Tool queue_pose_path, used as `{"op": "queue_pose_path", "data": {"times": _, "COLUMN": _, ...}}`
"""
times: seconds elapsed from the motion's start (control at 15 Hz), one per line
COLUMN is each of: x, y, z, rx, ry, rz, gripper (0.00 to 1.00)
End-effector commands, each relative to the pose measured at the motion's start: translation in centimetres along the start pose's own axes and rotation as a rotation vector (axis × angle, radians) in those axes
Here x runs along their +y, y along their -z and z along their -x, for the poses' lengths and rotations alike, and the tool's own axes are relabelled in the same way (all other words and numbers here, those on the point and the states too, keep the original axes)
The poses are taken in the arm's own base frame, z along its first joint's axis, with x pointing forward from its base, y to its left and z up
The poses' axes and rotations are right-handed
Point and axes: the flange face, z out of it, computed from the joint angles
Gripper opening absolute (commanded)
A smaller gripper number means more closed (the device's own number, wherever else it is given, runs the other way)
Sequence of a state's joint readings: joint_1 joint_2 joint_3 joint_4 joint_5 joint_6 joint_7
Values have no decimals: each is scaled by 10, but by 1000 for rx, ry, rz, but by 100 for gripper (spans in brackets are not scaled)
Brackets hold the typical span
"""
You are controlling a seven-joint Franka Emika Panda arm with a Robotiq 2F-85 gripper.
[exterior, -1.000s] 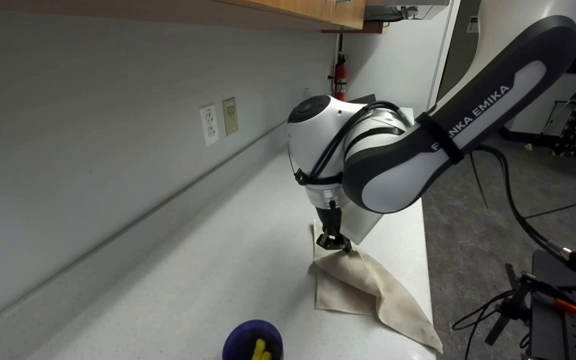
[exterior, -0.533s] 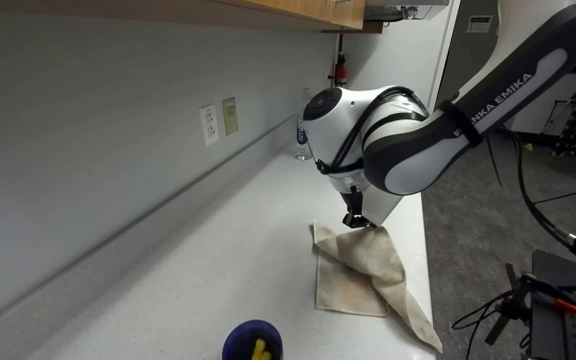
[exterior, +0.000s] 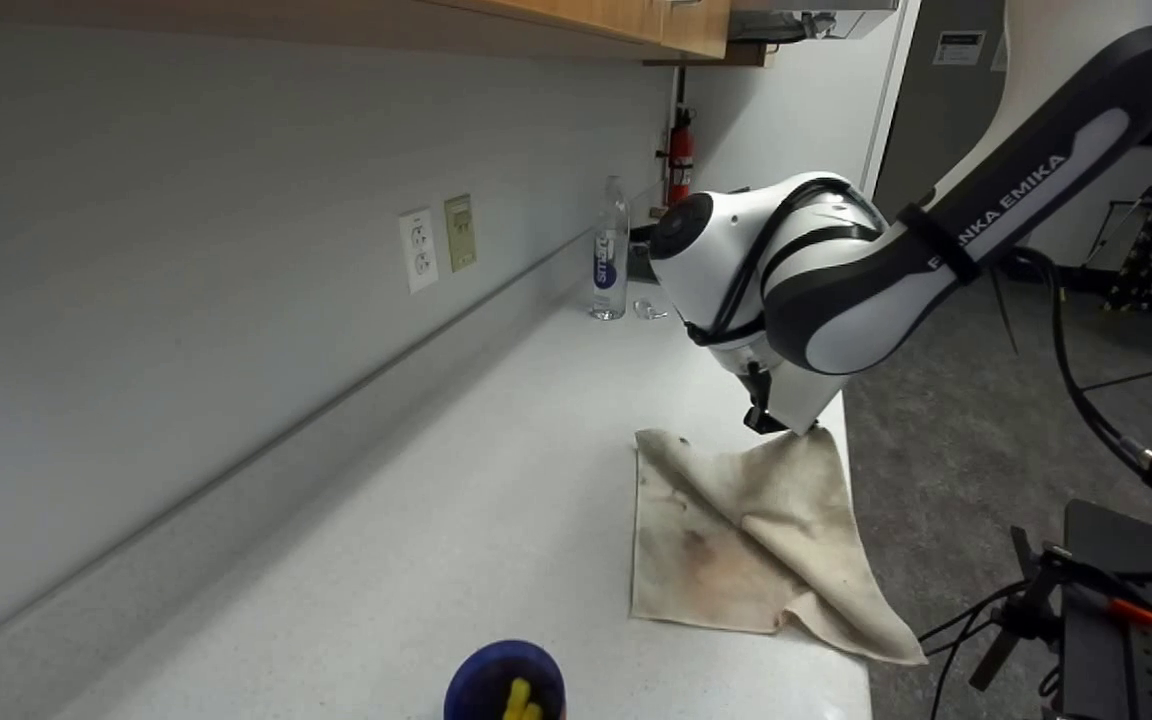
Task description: Unfold the cloth on the counter
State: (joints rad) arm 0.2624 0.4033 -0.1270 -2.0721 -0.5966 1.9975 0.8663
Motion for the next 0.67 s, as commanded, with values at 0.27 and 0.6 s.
{"op": "queue_pose_path", "data": {"times": 0.27, "x": 34, "y": -27, "z": 3, "rx": -78, "ry": -95, "rz": 58, "gripper": 28}}
{"op": "queue_pose_path", "data": {"times": 0.6, "x": 36, "y": -3, "z": 5, "rx": -8, "ry": -124, "rz": 57, "gripper": 54}}
